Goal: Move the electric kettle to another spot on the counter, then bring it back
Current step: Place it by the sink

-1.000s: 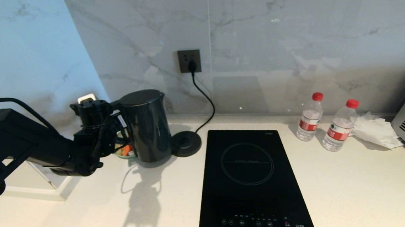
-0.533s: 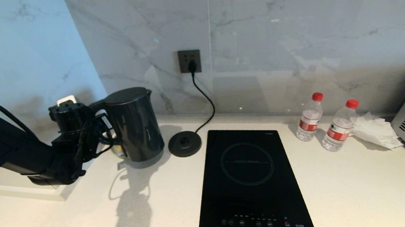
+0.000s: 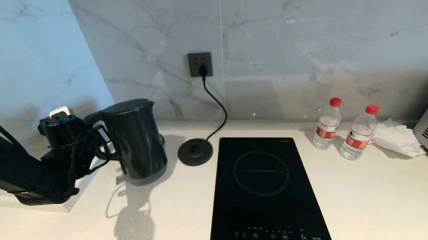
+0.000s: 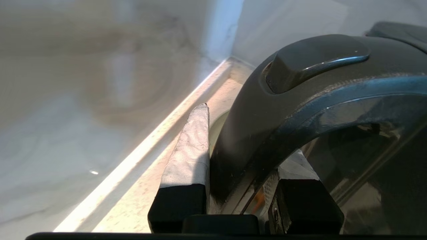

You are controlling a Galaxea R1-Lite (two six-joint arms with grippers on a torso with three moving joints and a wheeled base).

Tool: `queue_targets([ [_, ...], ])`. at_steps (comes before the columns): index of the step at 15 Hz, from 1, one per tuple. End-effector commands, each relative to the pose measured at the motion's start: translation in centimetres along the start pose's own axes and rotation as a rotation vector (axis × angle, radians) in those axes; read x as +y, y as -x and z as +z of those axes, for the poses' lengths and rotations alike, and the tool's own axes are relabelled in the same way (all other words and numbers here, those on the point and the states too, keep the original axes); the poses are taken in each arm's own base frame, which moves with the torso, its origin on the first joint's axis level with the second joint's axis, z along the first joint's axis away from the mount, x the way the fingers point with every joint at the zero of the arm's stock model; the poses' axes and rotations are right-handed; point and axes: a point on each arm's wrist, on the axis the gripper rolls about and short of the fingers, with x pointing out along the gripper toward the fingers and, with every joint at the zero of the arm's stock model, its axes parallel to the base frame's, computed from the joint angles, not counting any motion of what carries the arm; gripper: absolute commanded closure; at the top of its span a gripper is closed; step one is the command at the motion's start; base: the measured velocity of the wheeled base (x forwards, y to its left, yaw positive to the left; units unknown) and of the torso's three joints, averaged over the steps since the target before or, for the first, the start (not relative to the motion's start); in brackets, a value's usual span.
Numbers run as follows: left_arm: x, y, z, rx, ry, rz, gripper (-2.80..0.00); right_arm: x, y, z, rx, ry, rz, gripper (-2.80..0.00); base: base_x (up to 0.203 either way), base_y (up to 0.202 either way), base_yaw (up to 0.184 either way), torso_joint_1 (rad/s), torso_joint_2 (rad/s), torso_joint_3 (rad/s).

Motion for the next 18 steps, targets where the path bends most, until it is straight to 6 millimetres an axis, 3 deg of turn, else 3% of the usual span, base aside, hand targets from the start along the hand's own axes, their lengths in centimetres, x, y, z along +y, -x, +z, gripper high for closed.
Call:
queue_targets([
  [1, 0.5, 0.2, 0.0, 0.002, 0.000, 0.009, 0.00, 0.0, 0.0, 0.0, 0.000, 0.001, 0.000, 0.00, 0.000, 0.000, 0.000, 0.000, 0.00, 0.000],
  [13, 3.5, 1.3, -1.5, 0.017, 0.002, -0.037, 0.00, 0.0, 0.0, 0.0, -0.001, 0.000, 0.000, 0.00, 0.000, 0.000, 0.000, 0.000, 0.00, 0.000],
  [18, 4.3, 1.3, -0.4, -0.004, 0.014, -0.050, 0.00, 0.0, 0.0, 0.0, 0.000, 0.000, 0.000, 0.00, 0.000, 0.000, 0.000, 0.000, 0.00, 0.000],
])
